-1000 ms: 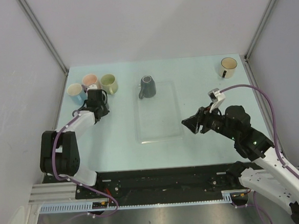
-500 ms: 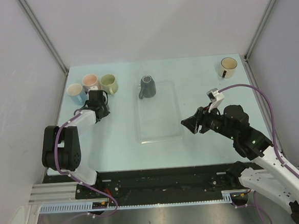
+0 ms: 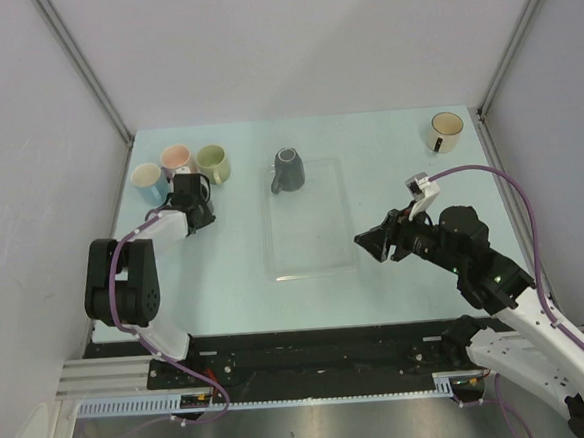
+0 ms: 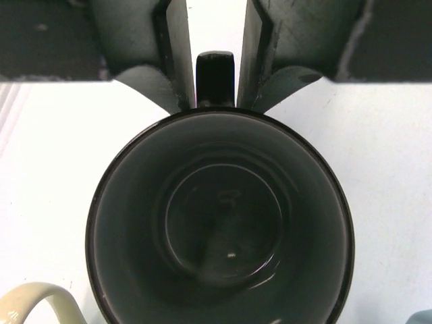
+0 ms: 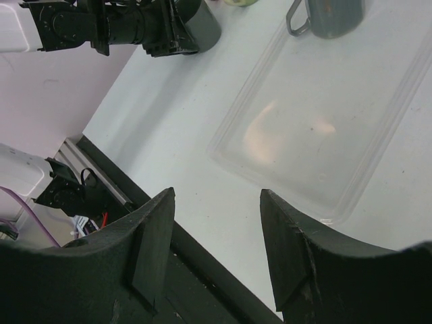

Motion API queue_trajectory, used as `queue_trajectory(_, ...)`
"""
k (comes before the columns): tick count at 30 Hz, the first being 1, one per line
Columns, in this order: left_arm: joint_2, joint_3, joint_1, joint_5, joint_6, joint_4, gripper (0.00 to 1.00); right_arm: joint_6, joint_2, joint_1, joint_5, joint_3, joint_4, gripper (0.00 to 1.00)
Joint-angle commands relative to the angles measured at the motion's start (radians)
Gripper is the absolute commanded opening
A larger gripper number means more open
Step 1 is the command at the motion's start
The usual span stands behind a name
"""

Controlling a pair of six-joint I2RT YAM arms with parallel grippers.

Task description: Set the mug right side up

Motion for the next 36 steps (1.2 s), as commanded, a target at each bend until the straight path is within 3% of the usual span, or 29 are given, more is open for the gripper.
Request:
queue_trajectory(1, -0.020, 0.022, 0.012, 0.036, -0.040, -0.010, 0.39, -0.006, -0.008, -0.005, -0.005, 0.027, 0.020, 0.58)
queue_trajectory(7, -0.088, -0.024, 0.010, 0.036, -0.089, -0.039, 0.55, -0.001, -0.003, -0.006, -0.010, 0.028, 0.032, 0.58)
queue_trajectory(11, -0.316, -0.117, 0.000, 0.067, -0.196, -0.074, 0.67, 0.001, 0.003, -0.008, -0.014, 0.027, 0.037, 0.59)
queue_trajectory(12, -0.365, -0.156, -0.011, 0.073, -0.221, -0.080, 0.80, 0.001, 0.004, -0.008, -0.014, 0.028, 0.038, 0.59)
queue_trajectory(14, -0.518, -0.170, -0.075, 0.038, -0.226, -0.124, 0.88, 0.001, 0.011, -0.008, -0.017, 0.028, 0.040, 0.59)
queue_trajectory(17, -0.628, -0.142, -0.187, 0.010, -0.183, -0.163, 0.89, -0.007, 0.018, -0.008, -0.016, 0.028, 0.041, 0.59)
queue_trajectory(19, -0.679, -0.124, -0.220, 0.138, -0.125, -0.089, 0.88, -0.009, 0.027, -0.006, -0.016, 0.028, 0.046, 0.59)
queue_trajectory(22, -0.596, -0.058, -0.281, 0.253, -0.028, -0.028, 0.85, 0.010, 0.038, -0.006, -0.025, 0.030, 0.058, 0.58)
queue_trajectory(27, -0.319, 0.180, -0.361, 0.348, 0.202, -0.160, 0.88, 0.030, 0.040, 0.001, -0.014, 0.048, 0.043, 0.58)
queue_trajectory(30, -0.243, 0.220, -0.359, 0.351, 0.259, -0.125, 0.98, 0.031, 0.041, 0.010, -0.010, 0.054, 0.018, 0.58)
queue_trajectory(32, -0.159, 0.287, -0.355, 0.360, 0.279, -0.183, 1.00, 0.027, 0.046, 0.013, -0.005, 0.054, 0.005, 0.58)
queue_trajectory(36, 0.063, 0.573, -0.345, 0.336, 0.366, -0.396, 1.00, 0.013, 0.050, 0.018, 0.000, 0.056, -0.003, 0.58)
